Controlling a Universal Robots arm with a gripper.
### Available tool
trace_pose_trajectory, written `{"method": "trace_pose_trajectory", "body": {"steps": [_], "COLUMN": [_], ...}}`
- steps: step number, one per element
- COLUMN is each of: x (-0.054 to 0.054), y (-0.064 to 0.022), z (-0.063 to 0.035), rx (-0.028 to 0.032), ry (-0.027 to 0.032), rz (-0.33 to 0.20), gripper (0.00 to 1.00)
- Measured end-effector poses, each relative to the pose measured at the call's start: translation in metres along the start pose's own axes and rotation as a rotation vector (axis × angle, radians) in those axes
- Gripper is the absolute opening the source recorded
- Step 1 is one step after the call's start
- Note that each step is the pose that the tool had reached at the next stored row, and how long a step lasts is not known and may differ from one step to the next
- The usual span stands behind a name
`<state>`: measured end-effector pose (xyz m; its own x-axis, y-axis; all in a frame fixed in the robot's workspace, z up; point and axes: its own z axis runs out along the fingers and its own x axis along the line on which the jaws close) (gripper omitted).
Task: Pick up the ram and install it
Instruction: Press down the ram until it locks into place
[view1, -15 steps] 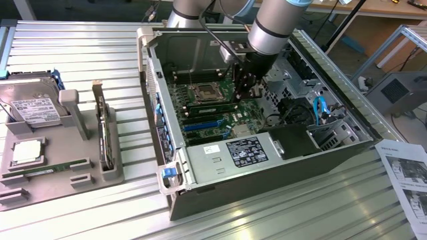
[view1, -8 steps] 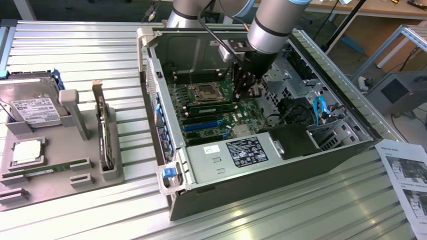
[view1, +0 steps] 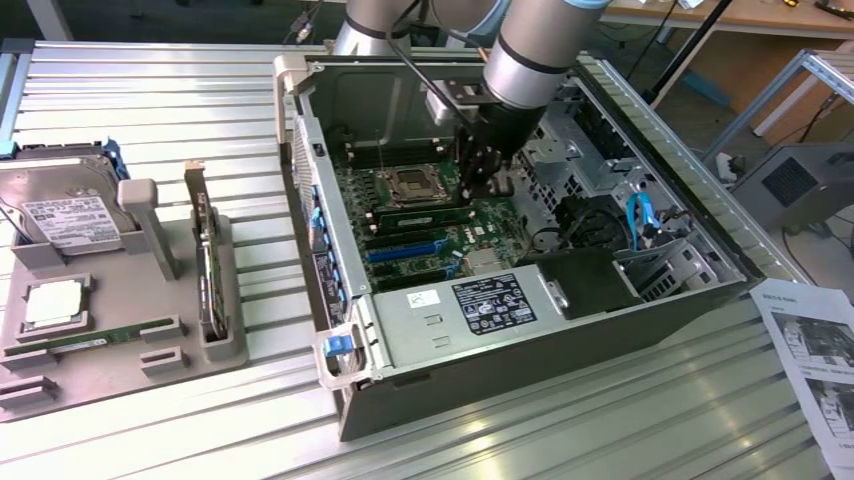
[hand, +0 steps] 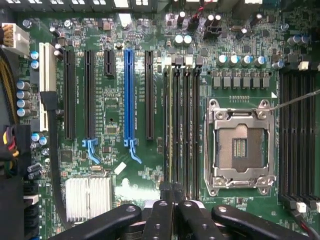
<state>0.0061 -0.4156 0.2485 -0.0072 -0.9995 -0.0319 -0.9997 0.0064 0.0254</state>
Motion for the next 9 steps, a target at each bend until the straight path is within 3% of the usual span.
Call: {"method": "trace_pose_trajectory", "body": {"steps": [9], "x": [0.000], "y": [0.0261], "z": [0.0008], "rx": [0.0005], "ry": [-0.0003], "rz": [0.002], "gripper": [0.11]}}
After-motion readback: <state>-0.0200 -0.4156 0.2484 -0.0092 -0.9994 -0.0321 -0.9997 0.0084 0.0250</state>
